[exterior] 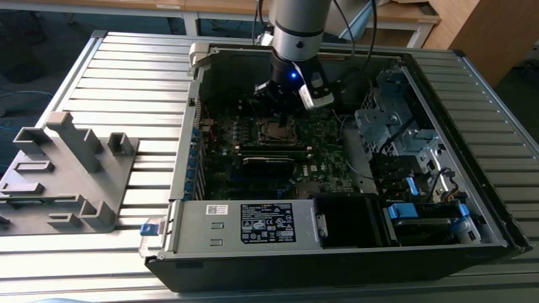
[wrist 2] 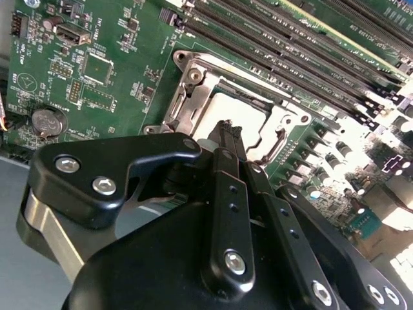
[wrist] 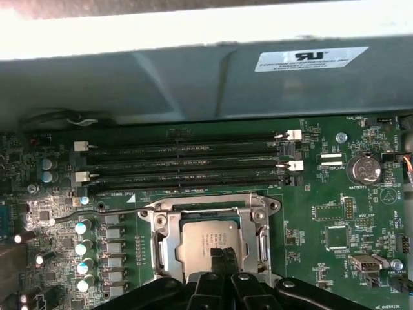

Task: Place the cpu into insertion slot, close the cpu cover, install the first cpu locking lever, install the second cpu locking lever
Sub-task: 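Close the cpu cover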

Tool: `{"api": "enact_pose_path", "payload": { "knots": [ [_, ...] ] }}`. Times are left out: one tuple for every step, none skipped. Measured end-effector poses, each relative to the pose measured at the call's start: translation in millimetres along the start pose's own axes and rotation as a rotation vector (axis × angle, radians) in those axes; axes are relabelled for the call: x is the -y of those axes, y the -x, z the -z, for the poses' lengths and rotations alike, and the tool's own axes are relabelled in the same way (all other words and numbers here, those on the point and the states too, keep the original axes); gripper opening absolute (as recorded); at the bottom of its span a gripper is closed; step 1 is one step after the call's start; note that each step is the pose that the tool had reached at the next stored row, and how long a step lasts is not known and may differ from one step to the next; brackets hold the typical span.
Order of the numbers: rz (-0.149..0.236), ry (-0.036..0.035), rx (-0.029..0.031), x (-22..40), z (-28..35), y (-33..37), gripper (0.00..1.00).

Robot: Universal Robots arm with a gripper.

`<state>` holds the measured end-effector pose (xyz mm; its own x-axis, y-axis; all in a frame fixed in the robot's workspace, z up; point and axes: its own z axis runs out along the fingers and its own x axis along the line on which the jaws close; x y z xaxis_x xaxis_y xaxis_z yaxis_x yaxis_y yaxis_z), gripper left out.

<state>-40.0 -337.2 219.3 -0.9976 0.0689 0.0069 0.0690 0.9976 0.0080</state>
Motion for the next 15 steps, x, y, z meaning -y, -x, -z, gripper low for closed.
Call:
{"api": "enact_pose_path", "payload": {
  "knots": [
    [0.000, -0.0001, -0.0001, 0.0, 0.0, -0.1, 0.11],
    [0.000, -0.0002, -0.0001, 0.1, -1.3, -0.9, 0.11],
    [0.000, 0.0000, 0.0001, 0.1, -2.8, -1.2, 0.11],
    [0.000, -0.0001, 0.0001, 0.1, -2.7, -1.3, 0.11],
    [0.000, -0.0001, 0.0000, 0.2, -2.7, -1.4, 0.11],
    [0.000, -0.0002, 0.0000, 0.2, -2.7, -1.9, 0.11],
    [0.000, -0.0002, 0.0000, 0.2, -2.7, -2.4, 0.11],
    [0.000, -0.0003, 0.0000, 0.2, -2.7, -2.6, 0.11],
    [0.000, -0.0002, 0.0000, 0.2, -2.8, -2.6, 0.11],
    [0.000, -0.0001, 0.0001, 0.2, -2.8, -2.6, 0.11],
    [0.000, -0.0001, 0.0000, 0.3, -2.7, -2.7, 0.11],
    [0.000, -0.0001, 0.0001, 0.2, -2.8, -2.8, 0.11],
    [0.000, -0.0001, 0.0001, 0.3, -2.7, -2.8, 0.11],
    [0.000, -0.0002, 0.0000, 0.3, -2.7, -2.8, 0.11],
    [0.000, -0.0001, 0.0000, 0.3, -2.8, -2.8, 0.11]
  ]
}}
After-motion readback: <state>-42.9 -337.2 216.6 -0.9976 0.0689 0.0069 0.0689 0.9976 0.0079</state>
